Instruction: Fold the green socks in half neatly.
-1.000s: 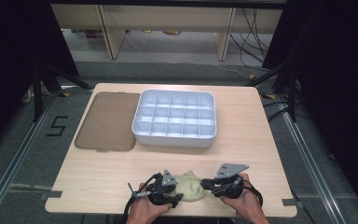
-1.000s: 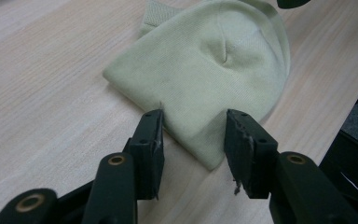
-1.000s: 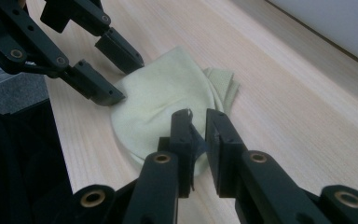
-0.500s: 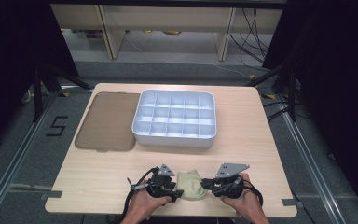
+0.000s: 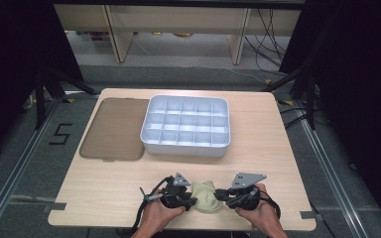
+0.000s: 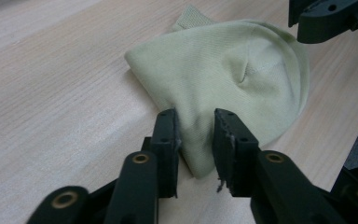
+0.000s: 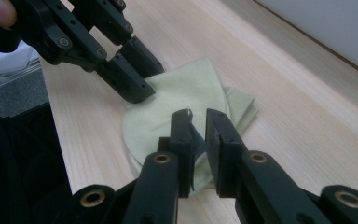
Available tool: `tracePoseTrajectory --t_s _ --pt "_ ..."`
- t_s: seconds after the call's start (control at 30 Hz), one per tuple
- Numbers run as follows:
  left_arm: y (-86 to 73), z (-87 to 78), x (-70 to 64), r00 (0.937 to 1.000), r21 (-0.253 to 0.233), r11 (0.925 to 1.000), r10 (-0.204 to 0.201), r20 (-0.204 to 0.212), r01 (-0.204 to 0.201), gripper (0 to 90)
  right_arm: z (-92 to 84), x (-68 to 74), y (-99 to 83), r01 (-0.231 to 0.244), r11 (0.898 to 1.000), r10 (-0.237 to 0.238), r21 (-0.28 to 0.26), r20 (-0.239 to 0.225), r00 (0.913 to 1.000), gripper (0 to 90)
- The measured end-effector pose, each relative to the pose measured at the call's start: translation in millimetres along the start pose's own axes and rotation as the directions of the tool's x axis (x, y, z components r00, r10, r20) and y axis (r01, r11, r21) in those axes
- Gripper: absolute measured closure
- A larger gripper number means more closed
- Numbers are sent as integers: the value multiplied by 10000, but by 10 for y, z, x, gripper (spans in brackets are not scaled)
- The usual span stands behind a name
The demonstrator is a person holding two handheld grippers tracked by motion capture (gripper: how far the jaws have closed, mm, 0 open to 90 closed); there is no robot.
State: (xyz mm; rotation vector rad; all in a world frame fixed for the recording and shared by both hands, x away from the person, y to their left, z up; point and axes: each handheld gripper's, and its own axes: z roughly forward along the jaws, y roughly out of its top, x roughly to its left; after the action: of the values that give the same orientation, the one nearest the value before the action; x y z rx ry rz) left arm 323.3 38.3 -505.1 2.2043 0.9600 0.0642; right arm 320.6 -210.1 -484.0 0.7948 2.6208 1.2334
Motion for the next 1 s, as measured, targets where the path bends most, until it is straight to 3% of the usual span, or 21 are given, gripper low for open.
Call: tracePoseTrajectory --t_s 0.2,0.5,0.73,0.8,1.0 --pt "-12 -5 27 9997 -334 9994 -82 242 90 828 12 1 5 57 10000 -58 -43 -146 9999 819" --pt "34 -84 43 9993 -322 9988 365 108 -362 839 61 64 40 56 9990 -70 -454 -316 9995 893" --pt "65 -142 87 9988 -242 9985 486 12 -486 839 206 173 71 232 9992 -255 -325 -721 9971 900" --pt "74 -169 108 9989 -211 9987 461 29 -460 838 318 224 112 556 9982 -574 -233 -864 9946 900" --pt "90 -228 134 9984 -154 9983 561 -33 -561 837 488 313 158 847 9964 -834 80 -1055 9909 900"
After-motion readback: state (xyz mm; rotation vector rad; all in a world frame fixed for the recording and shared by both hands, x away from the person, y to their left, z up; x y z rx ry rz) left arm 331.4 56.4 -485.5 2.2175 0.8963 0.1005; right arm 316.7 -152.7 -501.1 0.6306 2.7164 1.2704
